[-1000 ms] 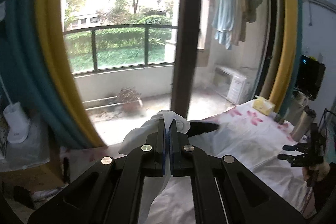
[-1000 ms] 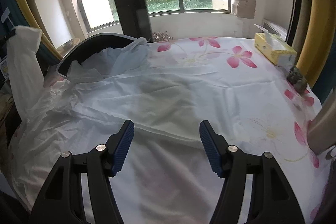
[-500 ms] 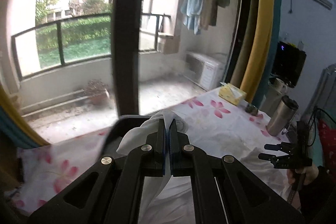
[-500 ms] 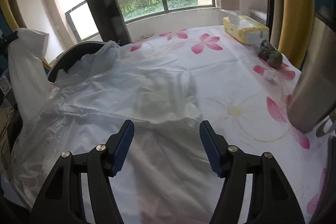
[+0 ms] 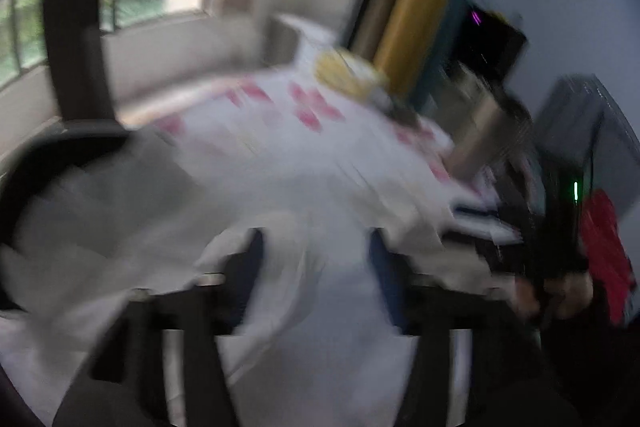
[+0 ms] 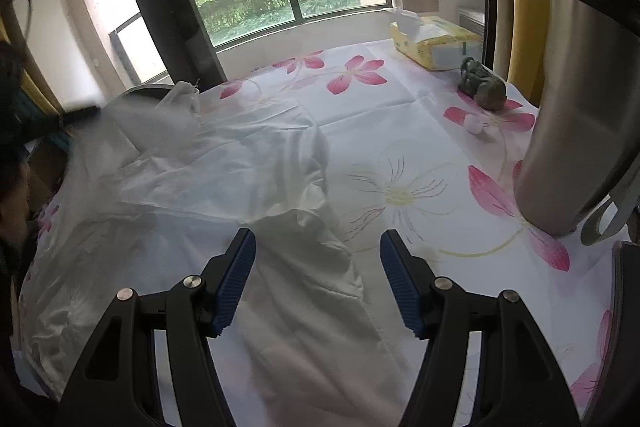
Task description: Fold large clothes
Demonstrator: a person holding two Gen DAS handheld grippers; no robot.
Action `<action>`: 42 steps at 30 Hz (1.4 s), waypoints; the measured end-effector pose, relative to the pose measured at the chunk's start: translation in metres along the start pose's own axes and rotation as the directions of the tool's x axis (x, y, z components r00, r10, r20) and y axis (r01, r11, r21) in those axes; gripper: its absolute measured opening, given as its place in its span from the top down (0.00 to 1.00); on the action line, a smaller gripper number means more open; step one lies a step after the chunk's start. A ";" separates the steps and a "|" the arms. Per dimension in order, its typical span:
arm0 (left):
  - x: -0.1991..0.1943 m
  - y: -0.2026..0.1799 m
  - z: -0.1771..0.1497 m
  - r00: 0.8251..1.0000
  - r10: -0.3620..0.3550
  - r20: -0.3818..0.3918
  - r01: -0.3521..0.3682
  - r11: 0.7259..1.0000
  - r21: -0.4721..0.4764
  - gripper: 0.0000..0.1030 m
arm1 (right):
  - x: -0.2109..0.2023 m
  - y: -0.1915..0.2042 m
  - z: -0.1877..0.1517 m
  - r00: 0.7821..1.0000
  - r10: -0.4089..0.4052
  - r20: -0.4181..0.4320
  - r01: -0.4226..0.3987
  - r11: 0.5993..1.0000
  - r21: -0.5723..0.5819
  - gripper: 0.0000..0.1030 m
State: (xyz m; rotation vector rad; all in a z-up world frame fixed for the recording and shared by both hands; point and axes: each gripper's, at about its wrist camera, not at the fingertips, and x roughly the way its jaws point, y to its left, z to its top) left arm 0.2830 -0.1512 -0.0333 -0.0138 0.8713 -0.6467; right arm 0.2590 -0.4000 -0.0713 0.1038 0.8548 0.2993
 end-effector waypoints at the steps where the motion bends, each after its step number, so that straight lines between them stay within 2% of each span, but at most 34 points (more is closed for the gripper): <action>1: 0.006 -0.005 -0.008 1.000 -0.010 -0.025 0.010 1.000 0.012 0.41 | 0.001 0.001 0.000 1.000 -0.002 -0.003 0.002 1.000 -0.005 0.37; 4: 0.001 -0.006 -0.029 0.999 -0.026 -0.036 0.026 1.000 0.001 0.41 | 0.005 0.006 0.004 1.000 -0.006 -0.015 0.005 1.000 -0.030 0.37; 6: -0.015 0.005 -0.041 1.000 0.006 -0.009 -0.006 1.000 -0.031 0.41 | 0.010 0.011 0.009 1.000 -0.005 -0.022 0.004 0.999 -0.053 0.37; 9: -0.052 0.037 -0.057 0.995 0.093 0.044 -0.088 0.991 -0.104 0.41 | 0.020 0.022 0.020 0.999 0.006 -0.033 -0.009 0.995 -0.097 0.37; 13: -0.092 0.088 -0.086 0.969 0.239 0.056 -0.221 0.949 -0.224 0.41 | 0.043 0.045 0.041 0.998 0.045 -0.052 -0.053 0.985 -0.163 0.37; 18: -0.118 0.151 -0.135 0.939 0.343 0.006 -0.313 0.863 -0.397 0.41 | 0.081 0.082 0.059 0.990 0.094 -0.100 -0.118 0.959 -0.259 0.37; 23: -0.126 0.183 -0.162 0.926 0.378 -0.017 -0.335 0.797 -0.503 0.41 | 0.122 0.105 0.071 0.975 0.128 -0.180 -0.178 0.938 -0.299 0.37; 27: -0.124 0.190 -0.172 0.924 0.382 -0.015 -0.331 0.779 -0.532 0.41 | 0.136 0.117 0.073 0.965 0.144 -0.221 -0.213 0.919 -0.331 0.37; 28: -0.121 0.187 -0.171 0.921 0.388 -0.010 -0.335 0.781 -0.528 0.41 | 0.137 0.121 0.072 0.960 0.160 -0.231 -0.234 0.910 -0.343 0.39; 29: -0.120 0.188 -0.170 0.919 0.393 -0.010 -0.340 0.781 -0.523 0.41 | 0.136 0.125 0.070 0.952 0.185 -0.245 -0.266 0.896 -0.356 0.61; 30: -0.119 0.187 -0.169 0.917 0.398 -0.010 -0.345 0.782 -0.520 0.41 | 0.136 0.130 0.068 0.942 0.202 -0.266 -0.294 0.880 -0.374 0.98; 31: -0.118 0.187 -0.169 0.915 0.403 -0.008 -0.349 0.781 -0.518 0.41 | 0.137 0.133 0.066 0.941 0.185 -0.283 -0.291 0.869 -0.400 0.98; 33: -0.115 0.187 -0.167 0.912 0.411 -0.005 -0.354 0.780 -0.516 0.41 | 0.130 0.135 0.066 0.960 0.142 -0.242 -0.240 0.863 -0.444 0.98; 37: -0.113 0.187 -0.168 0.905 0.425 -0.002 -0.366 0.776 -0.514 0.41 | 0.097 0.121 0.082 0.991 0.091 -0.100 -0.126 0.893 -0.431 0.98; 40: -0.111 0.187 -0.167 0.897 0.442 -0.004 -0.381 0.769 -0.513 0.41 | 0.074 0.107 0.088 0.999 0.042 -0.024 -0.049 0.913 -0.406 0.98; 42: -0.111 0.187 -0.167 0.890 0.455 -0.007 -0.394 0.763 -0.513 0.41 | 0.070 0.096 0.087 1.000 0.014 -0.006 -0.015 0.926 -0.378 0.98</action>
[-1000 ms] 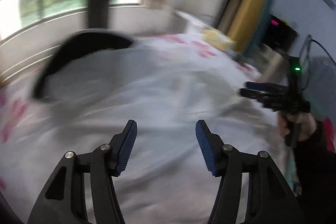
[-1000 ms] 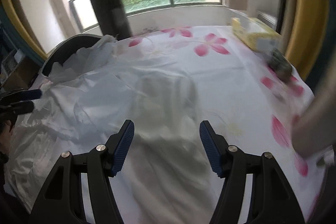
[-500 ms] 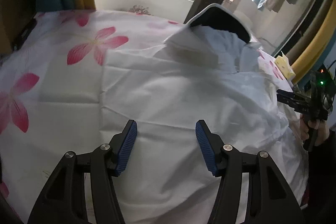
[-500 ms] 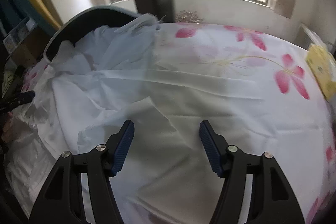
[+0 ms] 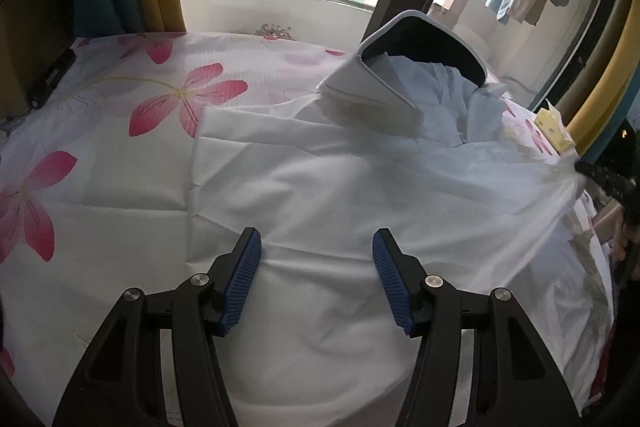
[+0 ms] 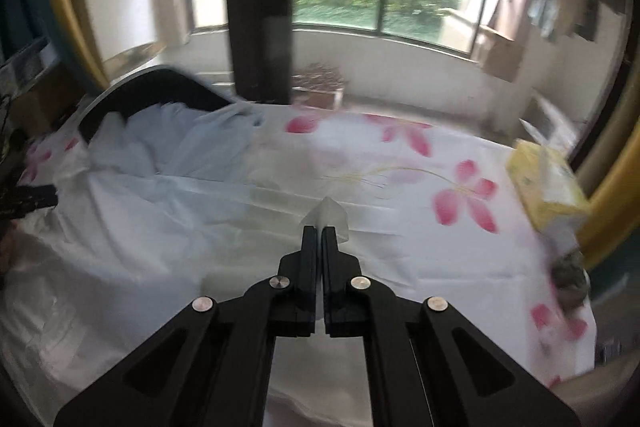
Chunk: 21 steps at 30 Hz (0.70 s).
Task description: Fold large clothes
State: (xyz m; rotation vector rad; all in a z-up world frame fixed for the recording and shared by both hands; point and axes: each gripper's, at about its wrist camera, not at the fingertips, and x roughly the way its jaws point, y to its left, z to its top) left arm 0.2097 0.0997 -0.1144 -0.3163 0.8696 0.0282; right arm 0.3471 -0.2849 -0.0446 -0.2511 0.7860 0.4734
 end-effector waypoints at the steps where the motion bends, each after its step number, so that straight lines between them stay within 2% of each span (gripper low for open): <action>1: 0.001 -0.001 0.000 1.000 0.008 0.000 -0.008 1.000 0.003 0.41 | 0.001 -0.004 -0.005 1.000 -0.013 -0.015 0.014 1.000 0.018 0.98; 7: 0.001 -0.005 0.003 0.999 0.037 -0.036 -0.036 0.999 0.014 0.41 | 0.019 -0.010 -0.038 0.991 -0.015 -0.130 0.025 0.997 0.077 0.97; 10: 0.000 -0.001 0.010 0.998 0.029 -0.062 -0.029 1.000 -0.004 0.41 | 0.022 -0.008 -0.045 0.987 -0.021 -0.159 0.032 0.997 0.073 0.92; 11: -0.002 0.000 0.011 0.998 0.030 -0.059 -0.030 1.000 -0.005 0.41 | 0.021 -0.009 -0.045 0.987 -0.023 -0.157 0.034 0.997 0.071 0.84; 12: -0.004 0.000 0.013 0.998 0.031 -0.051 -0.031 1.000 -0.003 0.41 | 0.021 -0.009 -0.044 0.988 -0.023 -0.153 0.034 0.997 0.072 0.71; 13: -0.007 0.001 0.017 0.999 0.032 -0.039 -0.032 0.999 0.003 0.41 | 0.018 -0.011 -0.041 0.989 -0.023 -0.144 0.034 0.996 0.078 0.62; 14: -0.009 0.001 0.021 0.999 0.032 -0.031 -0.032 0.999 0.009 0.41 | 0.018 -0.011 -0.040 0.990 -0.027 -0.137 0.038 0.996 0.082 0.47; 15: -0.011 0.000 0.025 0.999 0.029 -0.023 -0.029 0.999 0.014 0.41 | 0.014 -0.012 -0.036 0.992 -0.038 -0.122 0.049 0.995 0.086 0.44; 21: -0.008 -0.010 0.068 1.000 -0.007 0.022 0.005 0.997 0.077 0.41 | 0.014 -0.009 -0.007 0.996 -0.036 -0.076 0.039 0.999 0.034 0.44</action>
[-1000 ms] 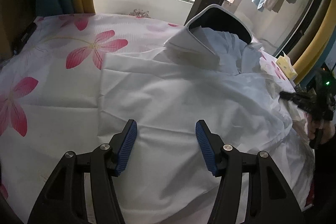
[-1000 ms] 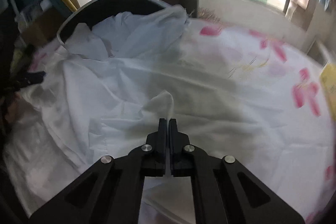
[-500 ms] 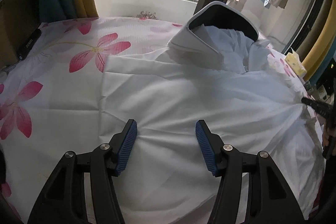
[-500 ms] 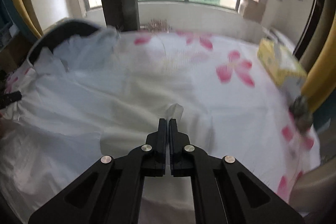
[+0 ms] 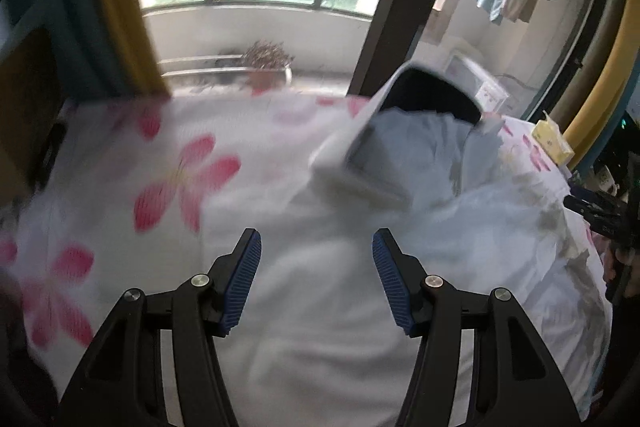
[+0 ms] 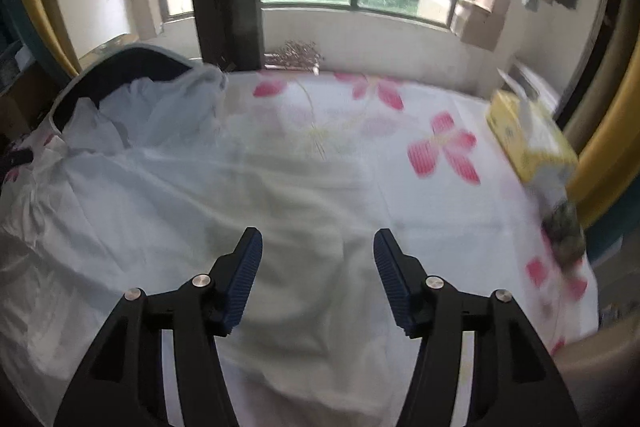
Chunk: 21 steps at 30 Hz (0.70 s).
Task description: Fold large clothes
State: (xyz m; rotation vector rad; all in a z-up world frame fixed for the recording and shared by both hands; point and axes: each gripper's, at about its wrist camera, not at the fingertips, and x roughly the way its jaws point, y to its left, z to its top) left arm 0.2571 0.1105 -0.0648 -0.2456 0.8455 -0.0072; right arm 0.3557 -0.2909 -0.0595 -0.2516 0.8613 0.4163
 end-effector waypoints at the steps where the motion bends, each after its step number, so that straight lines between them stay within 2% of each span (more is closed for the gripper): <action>1: 0.005 0.000 0.008 1.000 -0.009 0.000 0.009 1.000 0.005 0.41 | 0.002 0.004 0.008 1.000 0.006 0.008 -0.005 1.000 -0.018 0.44; 6: 0.029 0.002 0.033 0.999 -0.050 0.003 0.050 0.999 -0.001 0.41 | 0.026 0.023 0.048 0.998 0.051 0.037 -0.048 0.995 -0.085 0.44; 9: 0.046 0.010 0.040 0.999 -0.034 -0.021 0.033 0.999 -0.029 0.41 | 0.041 0.037 0.073 0.996 0.070 0.047 -0.063 0.989 -0.132 0.44; 12: 0.059 0.022 0.037 0.999 -0.017 -0.051 0.014 0.998 -0.065 0.41 | 0.059 0.046 0.095 0.996 0.079 0.047 -0.071 0.985 -0.158 0.44; 16: 0.069 0.039 0.026 0.997 -0.004 -0.074 -0.003 0.996 -0.094 0.41 | 0.087 0.057 0.116 0.992 0.126 0.022 -0.121 0.976 -0.179 0.44; 21: 0.068 0.041 0.021 0.999 0.000 -0.045 -0.003 0.997 -0.073 0.41 | 0.111 0.069 0.118 0.976 0.214 -0.035 -0.217 0.957 -0.191 0.44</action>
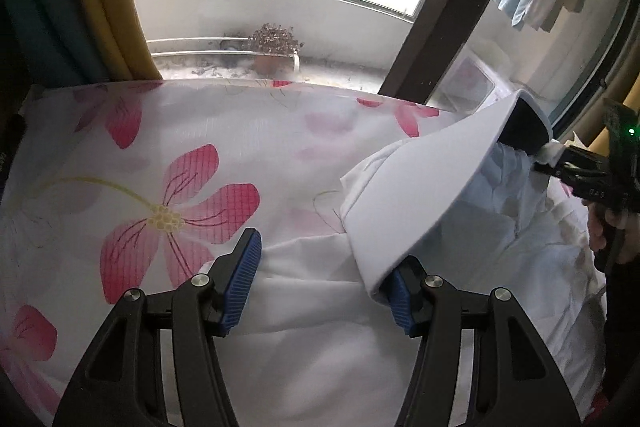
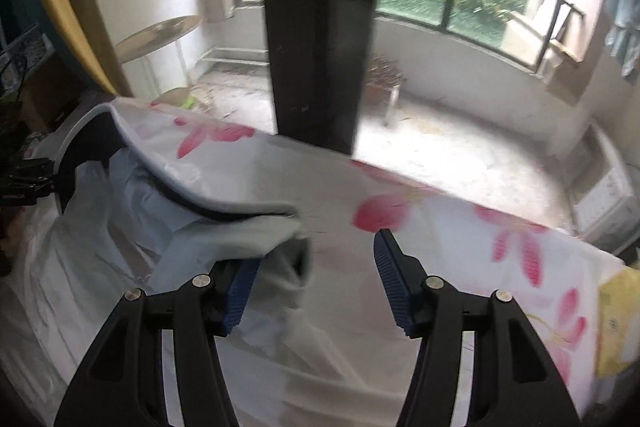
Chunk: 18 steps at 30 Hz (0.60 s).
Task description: Fold large clothes
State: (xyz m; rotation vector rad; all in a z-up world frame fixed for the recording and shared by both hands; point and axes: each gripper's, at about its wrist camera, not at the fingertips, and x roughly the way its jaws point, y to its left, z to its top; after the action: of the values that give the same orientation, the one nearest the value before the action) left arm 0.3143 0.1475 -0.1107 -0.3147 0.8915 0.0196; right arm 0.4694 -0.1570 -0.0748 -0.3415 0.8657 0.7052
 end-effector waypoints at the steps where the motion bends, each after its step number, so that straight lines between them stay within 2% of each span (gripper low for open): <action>1: 0.000 -0.001 -0.001 1.000 0.007 0.007 -0.007 1.000 0.010 0.41 | 0.009 0.002 -0.001 1.000 0.021 -0.017 -0.021 1.000 0.001 0.44; 7: 0.000 -0.001 -0.004 0.999 0.018 0.034 -0.018 1.000 0.025 0.41 | 0.039 0.018 -0.005 0.996 0.049 -0.076 -0.051 0.999 -0.020 0.44; 8: 0.000 -0.002 -0.004 0.999 0.018 0.034 -0.019 1.000 0.025 0.41 | 0.037 0.021 -0.007 0.997 0.052 -0.065 -0.054 0.998 -0.031 0.53; 9: 0.000 -0.001 -0.004 0.999 0.020 0.034 -0.021 0.999 0.027 0.41 | 0.036 0.025 -0.006 0.997 0.058 -0.051 -0.061 0.997 -0.046 0.76; 10: 0.000 -0.002 -0.003 0.999 0.023 0.034 -0.024 0.999 0.029 0.41 | 0.034 0.029 -0.006 0.997 0.060 -0.050 -0.063 0.996 -0.062 0.83; 12: 0.001 -0.004 -0.001 0.999 0.034 0.033 -0.035 0.999 0.034 0.41 | 0.031 0.034 -0.005 0.999 0.018 -0.035 -0.022 0.995 -0.094 0.90; 14: 0.001 -0.007 0.001 0.999 0.032 0.032 -0.033 0.999 0.040 0.41 | 0.021 0.043 -0.008 0.997 -0.071 0.011 0.072 0.986 -0.149 0.91; 15: 0.001 -0.009 0.003 0.999 0.024 0.029 -0.026 0.999 0.041 0.41 | 0.014 0.047 -0.010 0.990 -0.132 0.045 0.138 0.973 -0.183 0.91; 16: 0.002 -0.010 0.005 0.999 0.016 0.028 -0.018 0.999 0.042 0.41 | 0.005 0.053 -0.014 0.976 -0.202 0.085 0.216 0.951 -0.222 0.91; 18: -0.001 -0.015 0.008 0.999 0.005 0.037 -0.008 0.998 0.056 0.41 | -0.006 0.059 -0.022 0.946 -0.295 0.134 0.321 0.909 -0.266 0.91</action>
State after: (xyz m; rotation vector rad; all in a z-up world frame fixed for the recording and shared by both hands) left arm 0.3222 0.1357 -0.1011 -0.2583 0.8555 0.0062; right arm 0.4134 -0.1288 -0.0836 -0.6844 0.6037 0.5438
